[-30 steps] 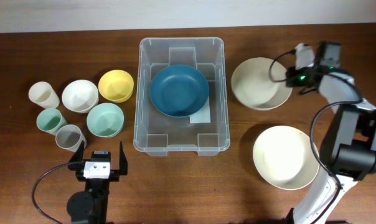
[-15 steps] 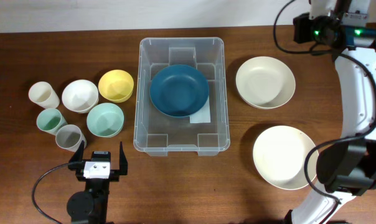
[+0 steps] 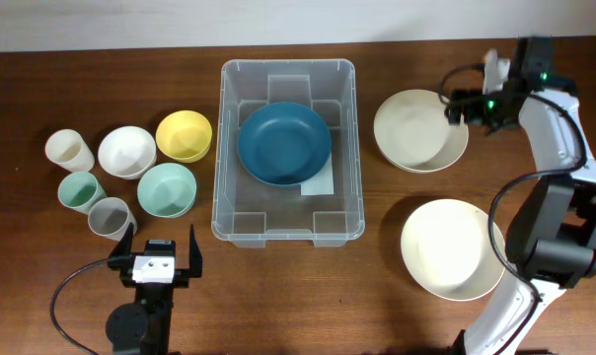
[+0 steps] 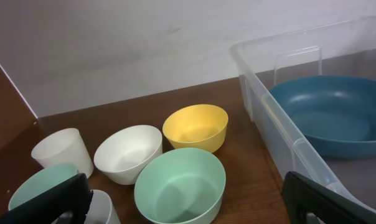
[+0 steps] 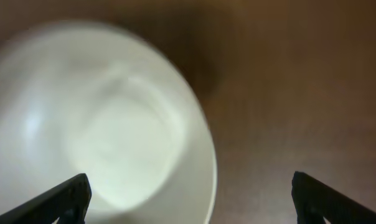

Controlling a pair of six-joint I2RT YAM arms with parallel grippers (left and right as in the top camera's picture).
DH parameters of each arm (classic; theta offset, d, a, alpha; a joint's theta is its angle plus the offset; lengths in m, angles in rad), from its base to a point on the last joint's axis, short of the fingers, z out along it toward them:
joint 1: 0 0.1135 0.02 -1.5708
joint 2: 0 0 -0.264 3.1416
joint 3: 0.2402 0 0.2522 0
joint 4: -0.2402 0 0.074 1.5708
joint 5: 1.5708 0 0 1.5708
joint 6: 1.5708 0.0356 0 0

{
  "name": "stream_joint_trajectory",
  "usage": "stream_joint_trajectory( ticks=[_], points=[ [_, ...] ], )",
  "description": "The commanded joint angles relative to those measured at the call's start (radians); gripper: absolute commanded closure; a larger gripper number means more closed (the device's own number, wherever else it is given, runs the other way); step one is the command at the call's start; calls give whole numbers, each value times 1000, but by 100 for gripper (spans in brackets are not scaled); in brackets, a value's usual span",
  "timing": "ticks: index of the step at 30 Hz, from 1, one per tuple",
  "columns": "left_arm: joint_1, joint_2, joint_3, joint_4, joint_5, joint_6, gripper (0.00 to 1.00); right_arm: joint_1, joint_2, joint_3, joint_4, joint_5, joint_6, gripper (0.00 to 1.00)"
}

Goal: Pack container
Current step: 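Grasp the rim of the back cream bowl with the right gripper, then carry the cream bowl and set it onto the blue bowl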

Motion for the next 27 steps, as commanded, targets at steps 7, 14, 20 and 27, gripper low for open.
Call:
stream_joint_trajectory(
  ticks=[7, 14, 20, 27],
  points=[
    [-4, -8, -7, 2, 11, 13, 0, -1, -1, -235, 161, -23, 34, 1],
    [-4, -8, -7, 2, 11, 13, 0, -1, -1, -377, 339, -24, 117, 4],
    [-4, -8, -7, 2, 11, 13, 0, -2, -1, -388, 411, -24, 155, 69],
    [-4, -8, -7, 2, 11, 13, 0, -2, -6, -358, 515, -27, 243, 96]
  ],
)
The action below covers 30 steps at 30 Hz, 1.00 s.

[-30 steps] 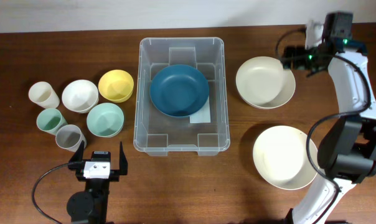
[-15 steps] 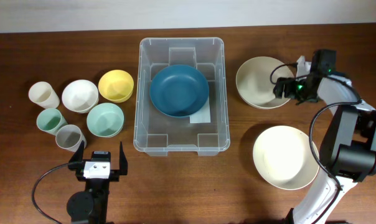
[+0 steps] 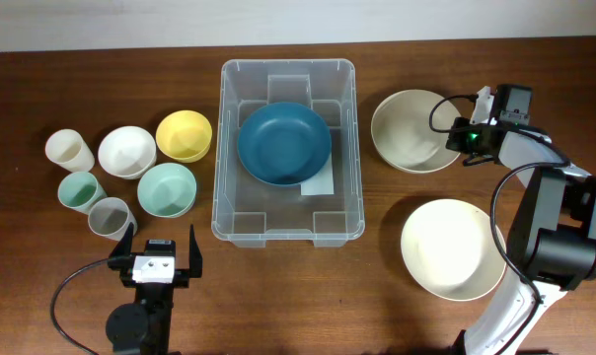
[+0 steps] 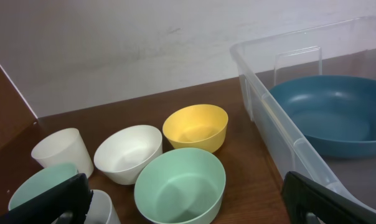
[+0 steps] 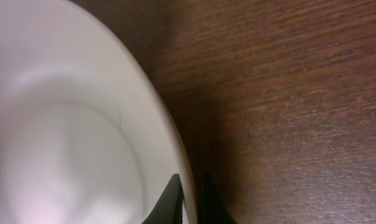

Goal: Pack container
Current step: 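Carry the cream bowl and set it onto the blue bowl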

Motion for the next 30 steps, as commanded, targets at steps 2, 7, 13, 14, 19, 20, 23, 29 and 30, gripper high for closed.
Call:
stream_joint_trajectory(
  ticks=[2, 7, 13, 14, 19, 20, 23, 29, 30],
  points=[
    [-4, -8, -7, 2, 11, 12, 0, 0, -10, 50, 35, 7, 36, 96],
    [-4, -8, -7, 2, 11, 12, 0, -31, -89, 231, 37, -199, 37, 96],
    [-4, -8, -7, 2, 11, 12, 0, 53, -191, 540, -108, -372, 18, 96],
    [-4, -8, -7, 2, 11, 12, 0, 80, -196, 556, -136, -372, -13, 96],
    [-4, -8, -7, 2, 10, 12, 0, 293, -185, 568, -264, -317, -198, 96],
    [-4, -8, -7, 2, 11, 12, 0, 343, -176, 568, -293, -272, -229, 96],
    [-4, -8, -7, 2, 11, 12, 0, 478, -140, 568, -358, -101, -320, 96],
    [-4, -8, -7, 2, 11, 12, 0, 639, -70, 568, -368, 185, -384, 96],
    [-4, -8, -7, 2, 11, 12, 0, 651, -61, 568, -367, 186, -384, 96]
  ],
)
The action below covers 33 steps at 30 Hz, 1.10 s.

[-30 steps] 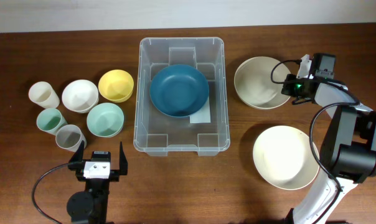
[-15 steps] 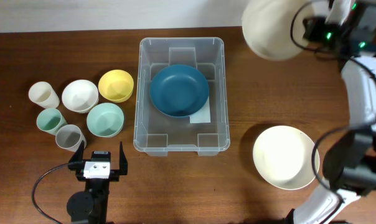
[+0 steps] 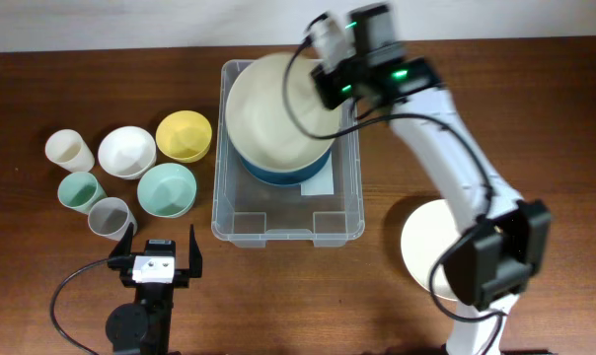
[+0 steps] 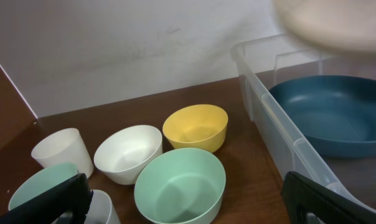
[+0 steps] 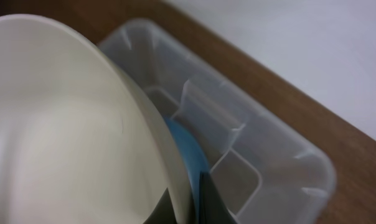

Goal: Pack container
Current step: 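Carry the cream bowl and set it onto the blue bowl, then open the right gripper and move it to the front cream bowl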

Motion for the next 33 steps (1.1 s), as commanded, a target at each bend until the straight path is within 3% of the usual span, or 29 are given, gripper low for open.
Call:
stream_joint_trajectory(
  ticks=[1, 15, 16, 17, 18, 19, 20, 27, 33],
  points=[
    [-4, -8, -7, 2, 11, 12, 0, 41, 25, -6, 12, 173, -57, 96],
    [-4, -8, -7, 2, 11, 12, 0, 47, 166, -6, 69, 171, -57, 96],
    [-4, -8, -7, 2, 11, 12, 0, 47, 166, -6, 70, 171, -57, 92],
    [-4, -8, -7, 2, 11, 12, 0, 47, 165, -6, 73, 171, -57, 63],
    [-4, -8, -7, 2, 11, 12, 0, 47, 162, -5, 81, 171, -57, 44],
    [-4, -8, -7, 2, 10, 12, 0, 46, 156, -5, 87, 171, -57, 30],
    [-4, -8, -7, 2, 11, 12, 0, 43, 146, -5, 89, 171, -55, 22],
    [-4, -8, -7, 2, 11, 12, 0, -30, 32, 68, -28, 175, 53, 19],
    [-4, -8, -7, 2, 11, 12, 0, -233, -91, 161, -464, 173, 187, 23]
  ],
)
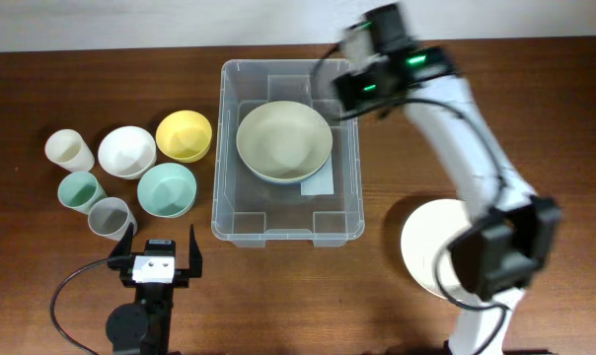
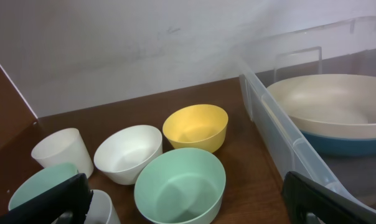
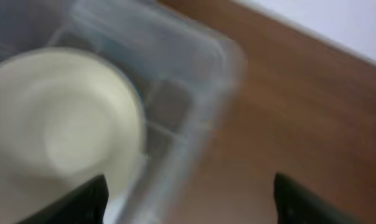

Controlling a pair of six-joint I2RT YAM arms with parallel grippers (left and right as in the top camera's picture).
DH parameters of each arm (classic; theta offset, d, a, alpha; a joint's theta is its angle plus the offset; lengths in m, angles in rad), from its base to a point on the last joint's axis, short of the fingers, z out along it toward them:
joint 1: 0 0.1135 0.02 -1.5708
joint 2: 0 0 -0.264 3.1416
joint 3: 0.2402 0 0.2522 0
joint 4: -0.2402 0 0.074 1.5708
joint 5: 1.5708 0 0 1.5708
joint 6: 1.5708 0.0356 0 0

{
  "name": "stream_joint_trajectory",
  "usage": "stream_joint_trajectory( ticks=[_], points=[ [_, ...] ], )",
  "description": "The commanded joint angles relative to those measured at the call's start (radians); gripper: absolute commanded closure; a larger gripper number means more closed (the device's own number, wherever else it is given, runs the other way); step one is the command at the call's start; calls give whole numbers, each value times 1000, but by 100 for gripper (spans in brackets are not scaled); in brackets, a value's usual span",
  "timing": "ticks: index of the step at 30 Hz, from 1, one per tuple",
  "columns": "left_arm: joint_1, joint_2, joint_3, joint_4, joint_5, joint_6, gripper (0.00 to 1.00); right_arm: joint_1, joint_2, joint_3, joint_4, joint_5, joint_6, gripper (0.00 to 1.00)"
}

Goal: Pack container
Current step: 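Open the right gripper and move it to the front cream bowl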

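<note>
A clear plastic container (image 1: 221, 197) stands mid-table. In it a cream bowl (image 1: 283, 141) rests on a blue plate, whose rim (image 2: 356, 144) shows under the bowl (image 2: 328, 104). My right gripper (image 1: 362, 87) hovers over the container's far right corner, open and empty; its view, blurred, shows the cream bowl (image 3: 57, 124) and the container's rim (image 3: 203, 81). My left gripper (image 1: 160, 258) stays open at the front left, near the green bowl (image 2: 180, 185).
Left of the container stand a yellow bowl (image 1: 184, 135), a white bowl (image 1: 126, 151), a green bowl (image 1: 167, 189) and three cups (image 1: 80, 175). A second large cream bowl (image 1: 446, 247) sits at the front right, under my right arm.
The cream bowl, held tilted above the container, now lies in it on the blue plate. My right gripper has let go, opened and drawn back to the right.
My right gripper was open above the cream bowl to the right of the container. Then it was shut on that bowl's rim on the table. Then it held the bowl over the container. Now the bowl rests on the blue plate. The left arm never moved.
</note>
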Motion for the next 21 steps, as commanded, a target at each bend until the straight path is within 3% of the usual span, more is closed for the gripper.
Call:
stream_joint_trajectory(
  ticks=[1, 3, 5, 6, 21],
  points=[
    [-4, -8, -7, 2, 11, 12, 0, -130, -107, 51, -182, 2, 99, 27],
    [-4, -8, -7, 2, 10, 12, 0, -188, -107, 50, -303, -22, 100, 44],
    [-4, -8, -7, 2, 11, 12, 0, -228, -98, 30, -377, -48, 100, 87],
    [-4, -8, -7, 2, 11, 12, 0, -240, -95, 16, -394, -56, 100, 96],
    [-4, -8, -7, 2, 11, 12, 0, -275, -92, -467, -410, -50, 124, 96]
  ],
)
